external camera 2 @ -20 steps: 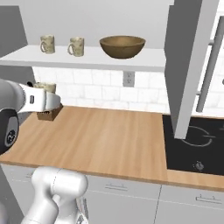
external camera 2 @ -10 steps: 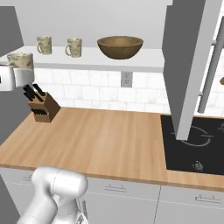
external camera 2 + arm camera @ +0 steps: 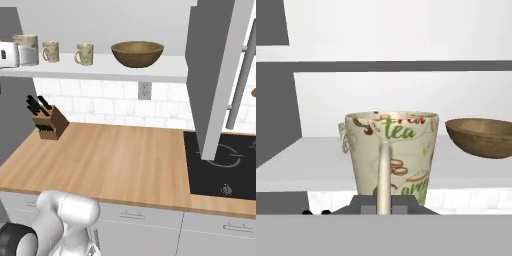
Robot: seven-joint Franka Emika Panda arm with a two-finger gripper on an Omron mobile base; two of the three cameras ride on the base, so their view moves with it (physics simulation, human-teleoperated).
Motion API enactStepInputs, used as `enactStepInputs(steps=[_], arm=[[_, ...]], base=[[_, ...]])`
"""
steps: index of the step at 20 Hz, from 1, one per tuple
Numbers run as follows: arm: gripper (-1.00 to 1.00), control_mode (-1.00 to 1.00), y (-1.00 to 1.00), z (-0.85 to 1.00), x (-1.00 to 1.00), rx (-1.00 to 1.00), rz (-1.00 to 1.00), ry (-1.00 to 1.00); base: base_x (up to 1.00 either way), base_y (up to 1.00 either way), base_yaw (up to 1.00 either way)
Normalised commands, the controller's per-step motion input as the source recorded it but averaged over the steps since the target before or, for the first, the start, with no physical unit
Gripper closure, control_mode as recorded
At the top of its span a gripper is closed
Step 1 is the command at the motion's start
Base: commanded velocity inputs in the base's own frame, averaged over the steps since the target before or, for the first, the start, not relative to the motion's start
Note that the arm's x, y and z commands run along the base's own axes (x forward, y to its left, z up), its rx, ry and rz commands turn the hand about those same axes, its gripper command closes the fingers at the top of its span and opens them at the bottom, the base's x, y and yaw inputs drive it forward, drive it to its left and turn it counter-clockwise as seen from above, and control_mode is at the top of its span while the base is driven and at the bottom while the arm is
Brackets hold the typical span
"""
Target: Gather all objects into one cabinet and sort the glasses and bowls to opposite sides.
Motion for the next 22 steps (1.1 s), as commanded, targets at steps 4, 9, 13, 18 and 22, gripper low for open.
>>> enactStepInputs(steps=[4,9,13,18,22], arm=[[1.00,-1.00,-0.11,-0.37,1.00,0.01,-0.02,0.24],[1.00,-1.00,-0.04,-0.44,1.00,0.00,0.00,0.11],[1.00,-1.00,-0.11,-0.54,0.99,0.00,0.04,0.01],[1.00,-1.00,0.01,-0.49,0.79,0.00,0.08,-0.02],[1.00,-1.00,0.09,-0.09,0.83,0.00,0.08,-0.04]], base=[[0.00,0.00,0.00],[0.00,0.00,0.00],[0.00,0.00,0.00],[0.00,0.00,0.00],[0.00,0.00,0.00]])
